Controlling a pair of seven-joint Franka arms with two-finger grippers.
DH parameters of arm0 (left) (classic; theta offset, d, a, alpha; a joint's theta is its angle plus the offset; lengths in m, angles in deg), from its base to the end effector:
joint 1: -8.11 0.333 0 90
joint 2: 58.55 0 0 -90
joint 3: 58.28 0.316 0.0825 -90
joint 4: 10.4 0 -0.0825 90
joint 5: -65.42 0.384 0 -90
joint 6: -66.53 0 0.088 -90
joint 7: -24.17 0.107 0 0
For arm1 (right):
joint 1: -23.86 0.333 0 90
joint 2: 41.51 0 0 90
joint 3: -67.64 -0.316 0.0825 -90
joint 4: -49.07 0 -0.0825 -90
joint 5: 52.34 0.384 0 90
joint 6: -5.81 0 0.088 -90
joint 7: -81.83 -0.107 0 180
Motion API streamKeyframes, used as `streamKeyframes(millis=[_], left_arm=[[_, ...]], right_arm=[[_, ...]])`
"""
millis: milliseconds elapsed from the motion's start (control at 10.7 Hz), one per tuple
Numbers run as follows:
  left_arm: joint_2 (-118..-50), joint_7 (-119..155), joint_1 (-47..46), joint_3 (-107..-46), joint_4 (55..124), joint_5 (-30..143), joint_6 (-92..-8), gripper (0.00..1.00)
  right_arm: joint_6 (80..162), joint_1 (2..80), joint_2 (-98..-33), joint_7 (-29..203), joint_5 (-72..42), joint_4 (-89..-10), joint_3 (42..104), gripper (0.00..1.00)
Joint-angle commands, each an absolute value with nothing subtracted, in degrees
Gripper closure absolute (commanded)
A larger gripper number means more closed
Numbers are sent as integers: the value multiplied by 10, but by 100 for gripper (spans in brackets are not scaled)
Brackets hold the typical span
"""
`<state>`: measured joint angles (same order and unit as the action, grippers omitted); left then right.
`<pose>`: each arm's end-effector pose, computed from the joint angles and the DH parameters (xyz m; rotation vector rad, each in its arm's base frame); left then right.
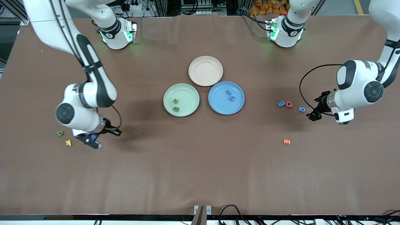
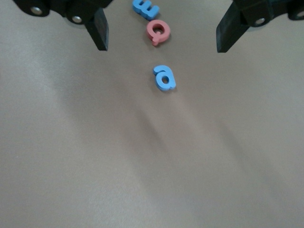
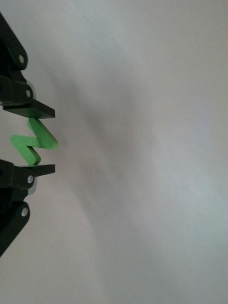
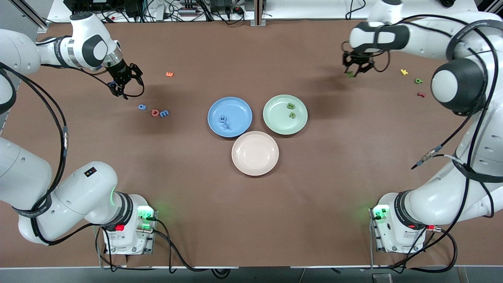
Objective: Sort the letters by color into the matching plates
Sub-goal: 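Place the N on the green plate while the left gripper lowers to the a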
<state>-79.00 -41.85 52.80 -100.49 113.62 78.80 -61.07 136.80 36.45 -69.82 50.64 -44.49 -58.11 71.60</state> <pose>0.5400 0.0296 0.2557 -2.6783 -1.5389 0.2986 0.6221 0.0999 0.2432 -3.0121 0.7381 0.1464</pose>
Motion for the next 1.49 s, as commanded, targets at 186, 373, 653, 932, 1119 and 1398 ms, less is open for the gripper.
streamKeyframes(millis=[186, 373, 653, 932, 1119, 1398], left_arm=[[-783, -568, 518, -991, 1188, 802, -719, 0], [-782, -636, 519, -990, 1213, 845, -761, 0], [-782, -722, 520, -983, 1241, 919, -787, 0], [-787, -752, 522, -983, 1245, 943, -798, 11], [-798, -752, 522, -984, 1243, 943, -816, 13], [-806, -752, 522, -983, 1251, 955, -828, 17]], right_arm=[[1351, 520, -674, 388, -447, -599, 716, 77], [1352, 583, -678, 344, -446, -596, 716, 77], [1352, 644, -685, 302, -445, -596, 716, 77], [1352, 671, -688, 293, -438, -596, 712, 77], [1351, 680, -688, 293, -425, -596, 712, 59], [1351, 674, -688, 303, -427, -595, 712, 0]])
